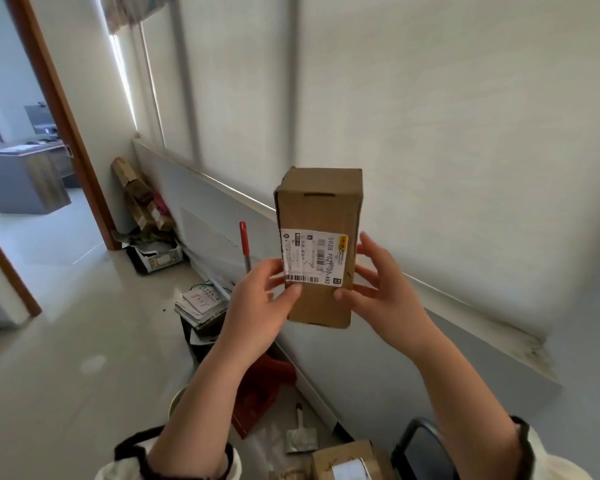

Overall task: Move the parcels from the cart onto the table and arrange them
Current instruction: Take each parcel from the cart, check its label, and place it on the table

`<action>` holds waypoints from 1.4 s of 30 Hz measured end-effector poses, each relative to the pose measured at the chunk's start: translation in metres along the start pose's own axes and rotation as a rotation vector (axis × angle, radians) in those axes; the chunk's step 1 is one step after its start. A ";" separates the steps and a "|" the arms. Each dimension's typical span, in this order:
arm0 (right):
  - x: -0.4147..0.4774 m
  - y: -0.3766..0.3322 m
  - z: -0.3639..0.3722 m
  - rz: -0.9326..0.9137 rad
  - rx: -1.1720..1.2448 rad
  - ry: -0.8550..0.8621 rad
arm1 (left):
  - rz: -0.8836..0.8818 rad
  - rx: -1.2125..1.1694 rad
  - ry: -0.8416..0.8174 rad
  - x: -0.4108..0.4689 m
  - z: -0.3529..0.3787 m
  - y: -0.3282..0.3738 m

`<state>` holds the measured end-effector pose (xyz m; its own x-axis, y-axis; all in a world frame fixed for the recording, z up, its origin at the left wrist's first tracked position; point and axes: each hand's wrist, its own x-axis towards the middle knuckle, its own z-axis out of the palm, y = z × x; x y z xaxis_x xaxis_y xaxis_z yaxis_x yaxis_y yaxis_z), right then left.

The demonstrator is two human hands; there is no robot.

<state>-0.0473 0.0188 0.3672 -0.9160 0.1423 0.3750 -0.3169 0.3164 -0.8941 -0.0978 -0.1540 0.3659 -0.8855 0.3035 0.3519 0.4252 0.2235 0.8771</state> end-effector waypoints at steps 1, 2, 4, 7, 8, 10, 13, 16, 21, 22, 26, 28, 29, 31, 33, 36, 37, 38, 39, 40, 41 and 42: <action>0.001 0.003 -0.001 -0.056 -0.075 -0.003 | 0.024 0.025 0.008 0.000 0.000 -0.001; 0.002 0.006 -0.002 -0.125 -0.190 0.008 | 0.055 0.054 0.015 0.000 0.000 -0.003; 0.002 0.015 -0.001 -0.264 -0.433 0.067 | 0.109 0.118 0.028 -0.002 0.003 -0.007; -0.002 0.024 -0.001 -0.277 -0.495 0.094 | 0.117 0.109 0.023 -0.006 0.008 -0.013; -0.004 0.024 -0.001 -0.240 -0.448 0.086 | 0.111 0.098 0.021 -0.007 0.010 -0.015; -0.011 0.020 -0.003 -0.140 -0.320 0.071 | 0.088 0.069 0.020 -0.008 0.013 -0.018; -0.020 0.006 -0.009 0.019 -0.210 0.065 | 0.026 0.060 0.001 -0.006 0.013 -0.014; -0.020 -0.004 -0.017 0.229 -0.133 0.018 | -0.107 0.048 -0.103 -0.001 0.014 -0.010; -0.025 0.013 -0.016 0.774 -0.045 0.004 | -0.382 0.077 -0.348 -0.006 0.019 -0.015; -0.032 0.016 -0.013 0.822 -0.027 0.025 | -0.417 0.073 -0.383 -0.009 0.019 -0.017; -0.063 0.021 0.002 0.901 -0.011 0.110 | -0.397 0.102 -0.534 -0.022 0.014 -0.027; -0.082 0.015 0.012 0.900 -0.007 0.169 | -0.409 0.068 -0.577 -0.031 0.010 -0.033; -0.094 0.013 0.016 0.880 -0.022 0.193 | -0.434 0.030 -0.588 -0.035 0.009 -0.038; -0.124 0.007 0.025 0.833 -0.054 0.223 | -0.508 -0.087 -0.610 -0.046 0.008 -0.051; -0.160 0.000 0.035 0.831 0.012 0.261 | -0.590 -0.229 -0.694 -0.063 0.013 -0.067; -0.224 -0.002 0.040 0.910 0.089 0.386 | -0.663 -0.295 -0.975 -0.102 0.036 -0.081; -0.248 -0.003 0.037 0.956 0.115 0.452 | -0.695 -0.292 -1.049 -0.121 0.048 -0.081; -0.275 -0.005 0.033 0.993 0.192 0.534 | -0.733 -0.297 -1.100 -0.140 0.061 -0.079; -0.303 -0.006 0.028 1.005 0.309 0.636 | -0.776 -0.303 -1.148 -0.158 0.074 -0.075; -0.333 -0.007 0.022 1.001 0.430 0.763 | -0.811 -0.302 -1.195 -0.177 0.088 -0.070; -0.362 -0.009 0.018 0.998 0.524 0.898 | -0.840 -0.300 -1.236 -0.195 0.101 -0.065; -0.390 -0.011 0.015 1.000 0.584 1.024 | -0.859 -0.294 -1.268 -0.213 0.115 -0.061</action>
<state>0.3099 -0.0538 0.2271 -0.3286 0.7026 -0.6312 0.0297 -0.6603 -0.7504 0.0866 -0.1255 0.1995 -0.0389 0.7731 -0.6331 -0.2914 0.5973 0.7473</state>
